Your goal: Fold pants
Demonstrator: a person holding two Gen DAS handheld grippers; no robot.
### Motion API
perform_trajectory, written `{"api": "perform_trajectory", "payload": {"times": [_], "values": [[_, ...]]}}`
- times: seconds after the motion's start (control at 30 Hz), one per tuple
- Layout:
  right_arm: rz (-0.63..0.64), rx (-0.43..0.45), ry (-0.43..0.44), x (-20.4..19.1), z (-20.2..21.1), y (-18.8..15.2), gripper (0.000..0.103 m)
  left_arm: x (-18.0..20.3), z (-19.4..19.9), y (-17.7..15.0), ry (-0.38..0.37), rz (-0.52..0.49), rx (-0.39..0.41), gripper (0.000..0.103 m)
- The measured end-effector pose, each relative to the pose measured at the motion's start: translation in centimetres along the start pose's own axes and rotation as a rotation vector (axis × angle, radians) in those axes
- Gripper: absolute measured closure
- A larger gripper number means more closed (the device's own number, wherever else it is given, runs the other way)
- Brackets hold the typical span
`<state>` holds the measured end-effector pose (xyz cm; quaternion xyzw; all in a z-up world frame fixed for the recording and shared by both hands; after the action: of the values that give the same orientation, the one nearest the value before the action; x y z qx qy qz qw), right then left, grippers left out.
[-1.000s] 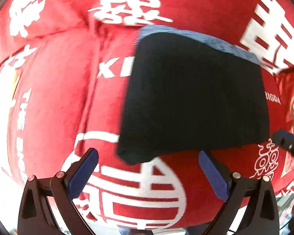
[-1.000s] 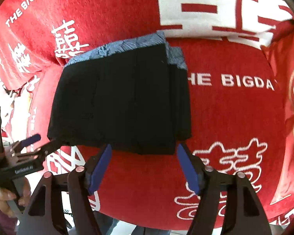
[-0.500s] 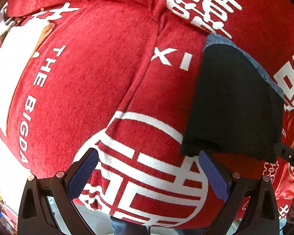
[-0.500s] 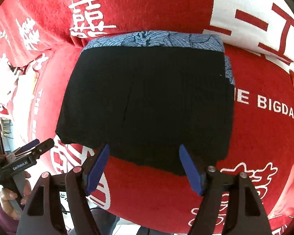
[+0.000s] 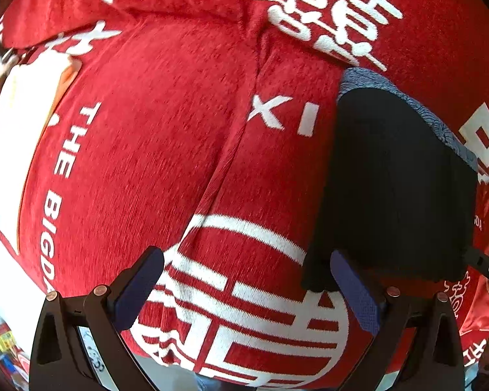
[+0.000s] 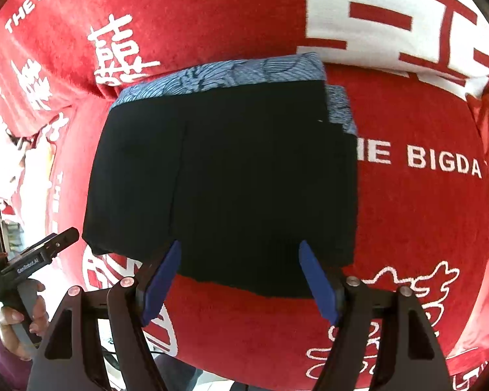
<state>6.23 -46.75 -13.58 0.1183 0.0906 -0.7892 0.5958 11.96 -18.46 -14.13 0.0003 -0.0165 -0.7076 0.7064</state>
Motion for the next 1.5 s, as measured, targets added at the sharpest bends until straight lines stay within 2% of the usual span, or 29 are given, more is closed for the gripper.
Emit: {"api": "perform_trajectory", "payload": {"times": [0.2,0.47,1.0,1.1,1.23,1.4,1.5], "values": [[-0.063,0.019,0.015,2.5,0.6,-0.8,0.025,2.1,-0.2,1.8,0.040,-0.073,-0.001,0.000],[-0.146,0.032,0.022,5.7,1.0,-1.2,0.025,4.6,-0.2,3.2,0.052,-0.138,0.000,0.000],[-0.185,0.042,0.052,7.9,0.8,-0.8,0.025,6.1,-0.6,4.7,0.063,-0.194,-0.002,0.000],[-0.185,0.039,0.057,8.1,0.6,-0.7,0.025,6.1,-0.5,5.0,0.038,-0.193,0.004,0.000],[-0.187,0.037,0.081,8.6,0.5,-0.4,0.025,5.8,-0.1,6.3,-0.046,-0.172,0.020,0.000],[-0.208,0.044,0.166,9.7,0.5,0.4,0.025,6.3,-0.1,8.1,-0.135,-0.184,0.037,0.000],[-0.202,0.041,0.207,10.3,0.3,1.1,0.025,7.1,-0.9,8.7,-0.201,-0.224,0.014,0.000]]}}
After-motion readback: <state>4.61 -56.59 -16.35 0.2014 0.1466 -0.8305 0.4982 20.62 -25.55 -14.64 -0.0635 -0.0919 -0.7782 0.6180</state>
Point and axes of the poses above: each gripper's, at about its wrist camera, not at the fingertips, and z roughly against the way its jaws point, x to its right, y to its top, the point moved 2 cm from there along -z, roughly the way its jaws point, and after that the axes turned 2 degrees about x, right-handed, at the moved point
